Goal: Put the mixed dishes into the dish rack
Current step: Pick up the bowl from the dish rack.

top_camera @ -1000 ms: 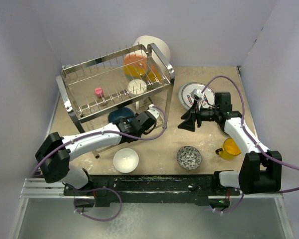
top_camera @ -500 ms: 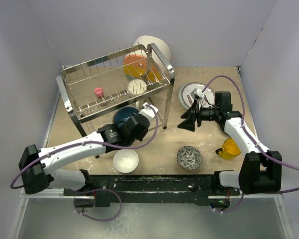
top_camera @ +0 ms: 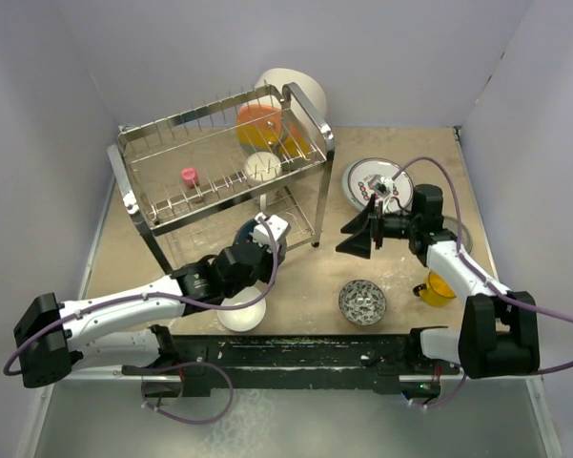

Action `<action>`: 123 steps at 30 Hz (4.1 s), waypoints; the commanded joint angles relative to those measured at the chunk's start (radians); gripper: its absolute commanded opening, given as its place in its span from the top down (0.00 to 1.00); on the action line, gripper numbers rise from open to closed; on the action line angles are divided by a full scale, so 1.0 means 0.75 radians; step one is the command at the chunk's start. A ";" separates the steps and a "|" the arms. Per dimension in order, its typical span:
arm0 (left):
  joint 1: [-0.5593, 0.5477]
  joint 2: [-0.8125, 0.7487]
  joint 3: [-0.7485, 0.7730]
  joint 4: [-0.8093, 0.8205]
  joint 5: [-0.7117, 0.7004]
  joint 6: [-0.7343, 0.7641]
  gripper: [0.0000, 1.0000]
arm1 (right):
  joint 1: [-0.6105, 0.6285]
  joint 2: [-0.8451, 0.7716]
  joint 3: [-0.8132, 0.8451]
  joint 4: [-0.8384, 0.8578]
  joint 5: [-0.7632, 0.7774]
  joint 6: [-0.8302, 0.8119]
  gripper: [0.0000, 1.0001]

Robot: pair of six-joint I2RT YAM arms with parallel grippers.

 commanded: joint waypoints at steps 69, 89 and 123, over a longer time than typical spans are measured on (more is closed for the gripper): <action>-0.343 0.294 -0.006 1.284 -0.263 0.307 1.00 | 0.312 0.019 -0.011 0.286 0.318 0.909 0.00; -0.345 0.418 -0.006 1.368 -0.330 0.323 1.00 | 0.269 -0.007 -0.037 0.398 0.300 0.940 0.10; -0.345 0.589 0.160 1.459 -0.183 0.336 1.00 | 0.269 0.066 -0.006 0.395 0.206 0.917 0.00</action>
